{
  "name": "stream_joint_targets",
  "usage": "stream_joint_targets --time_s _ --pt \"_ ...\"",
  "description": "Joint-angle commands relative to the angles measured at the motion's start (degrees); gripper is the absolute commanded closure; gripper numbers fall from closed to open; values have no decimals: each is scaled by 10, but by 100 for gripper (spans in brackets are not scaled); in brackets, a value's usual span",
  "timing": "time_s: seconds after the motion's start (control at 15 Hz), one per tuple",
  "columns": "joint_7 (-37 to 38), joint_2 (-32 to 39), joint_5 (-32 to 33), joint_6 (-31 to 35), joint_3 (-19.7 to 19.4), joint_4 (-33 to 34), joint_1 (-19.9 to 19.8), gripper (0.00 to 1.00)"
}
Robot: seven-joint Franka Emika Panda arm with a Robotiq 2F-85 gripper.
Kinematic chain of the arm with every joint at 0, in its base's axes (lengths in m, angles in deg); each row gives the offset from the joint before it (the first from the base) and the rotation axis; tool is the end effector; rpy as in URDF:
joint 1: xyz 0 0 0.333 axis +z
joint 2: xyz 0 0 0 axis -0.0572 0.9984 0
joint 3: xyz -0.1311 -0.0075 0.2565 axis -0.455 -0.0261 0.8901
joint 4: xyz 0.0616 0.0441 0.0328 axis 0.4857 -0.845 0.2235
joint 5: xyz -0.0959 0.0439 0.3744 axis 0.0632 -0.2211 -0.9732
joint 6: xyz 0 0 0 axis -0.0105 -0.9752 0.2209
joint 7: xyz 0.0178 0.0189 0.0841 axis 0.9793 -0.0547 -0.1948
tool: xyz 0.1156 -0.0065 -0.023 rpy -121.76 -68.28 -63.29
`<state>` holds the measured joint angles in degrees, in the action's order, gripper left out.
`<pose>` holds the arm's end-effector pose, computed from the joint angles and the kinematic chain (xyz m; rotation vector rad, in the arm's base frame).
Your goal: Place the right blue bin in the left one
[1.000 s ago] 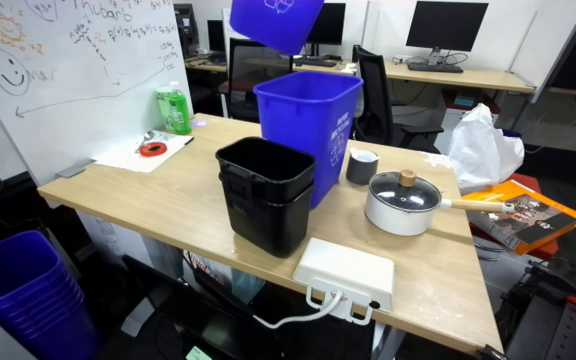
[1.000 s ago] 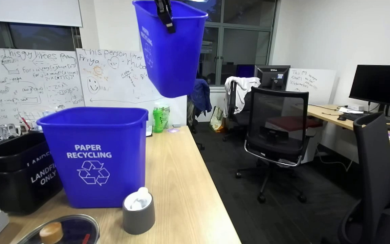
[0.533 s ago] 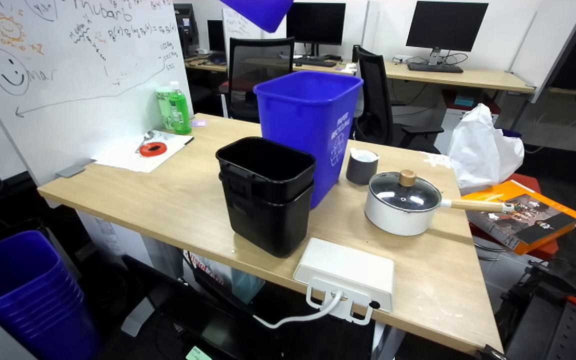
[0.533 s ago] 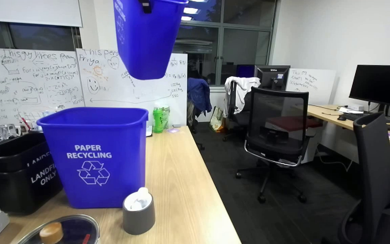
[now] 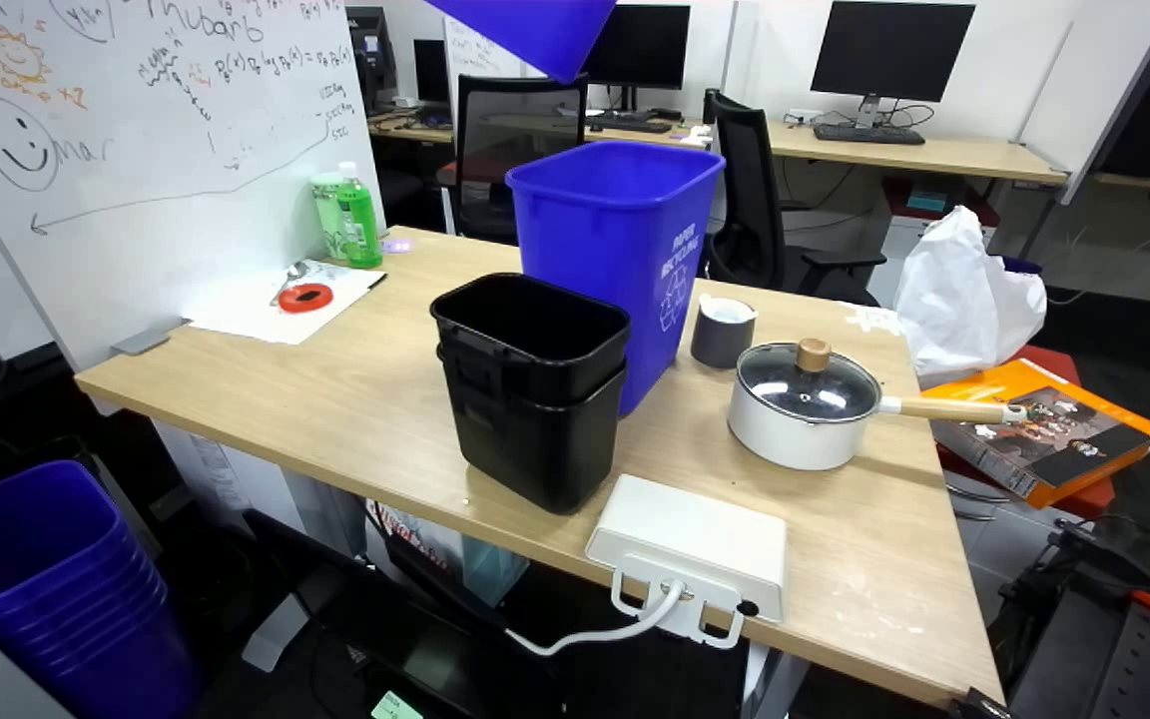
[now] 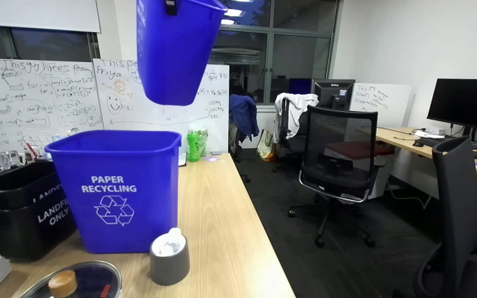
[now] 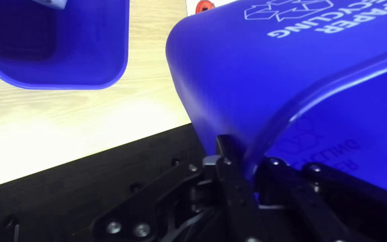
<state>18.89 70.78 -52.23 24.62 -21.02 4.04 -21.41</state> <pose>0.6941 -0.1430 0.6706 -2.1025 1.2496 -0.4806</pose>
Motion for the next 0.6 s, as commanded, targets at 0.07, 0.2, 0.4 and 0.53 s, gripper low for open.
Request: stream_joint_targets --time_s 0.07,0.2,0.4,0.53 --pt "8 23 0 -18 -4 41 5 88" --pt "8 23 0 -18 -4 41 5 88" --pt "7 21 -7 -30 2 42 3 97" --pt "7 19 -24 -66 17 45 -4 97"
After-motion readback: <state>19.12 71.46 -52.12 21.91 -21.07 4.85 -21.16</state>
